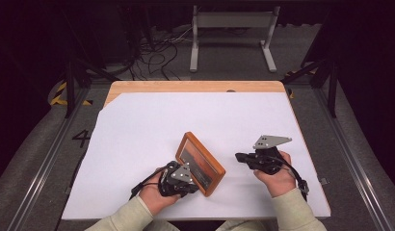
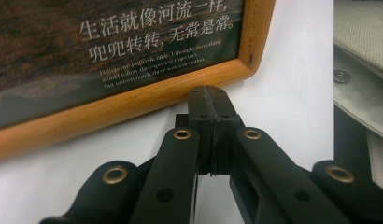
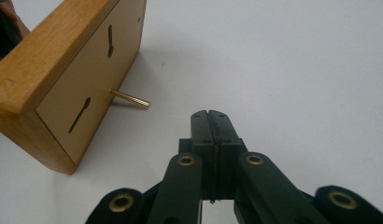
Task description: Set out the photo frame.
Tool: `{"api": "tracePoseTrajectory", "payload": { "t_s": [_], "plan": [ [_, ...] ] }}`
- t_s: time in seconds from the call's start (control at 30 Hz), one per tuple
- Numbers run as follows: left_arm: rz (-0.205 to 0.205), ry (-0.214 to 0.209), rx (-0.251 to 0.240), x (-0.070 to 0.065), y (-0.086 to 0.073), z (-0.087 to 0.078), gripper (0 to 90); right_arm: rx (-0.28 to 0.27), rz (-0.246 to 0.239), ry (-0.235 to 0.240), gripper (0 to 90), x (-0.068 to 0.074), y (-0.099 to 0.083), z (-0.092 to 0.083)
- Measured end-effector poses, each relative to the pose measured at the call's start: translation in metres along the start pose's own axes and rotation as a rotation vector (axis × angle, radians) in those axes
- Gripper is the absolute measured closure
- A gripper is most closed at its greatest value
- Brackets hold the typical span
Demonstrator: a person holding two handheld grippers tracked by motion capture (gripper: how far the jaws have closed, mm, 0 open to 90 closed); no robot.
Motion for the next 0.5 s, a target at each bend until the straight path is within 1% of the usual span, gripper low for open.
{"api": "tracePoseTrajectory", "payload": {
  "t_s": [0.2,0.43,0.5],
  "plan": [
    [0.001,-0.004,0.000,-0.002,0.006,0.005,89.5,0.002,0.026,0.004,87.8,0.000,0.001,-0.002],
    [0.012,-0.006,-0.007,-0.005,0.015,0.014,89.5,0.002,0.046,0.006,85.4,0.001,0.004,-0.005],
    [0.004,-0.010,-0.004,-0.005,0.017,0.015,89.5,0.001,0.047,0.005,85.4,0.001,0.004,-0.007]
  ]
}}
Point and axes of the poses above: each handheld gripper's, and its own axes: z roughly forward along the jaws, y roughly out of its top, x roughly to its left, the point moved 3 cm from there along z, roughly forward along the jaws, and after that the axes turned 1 degree about y, right-handed, at the moved point
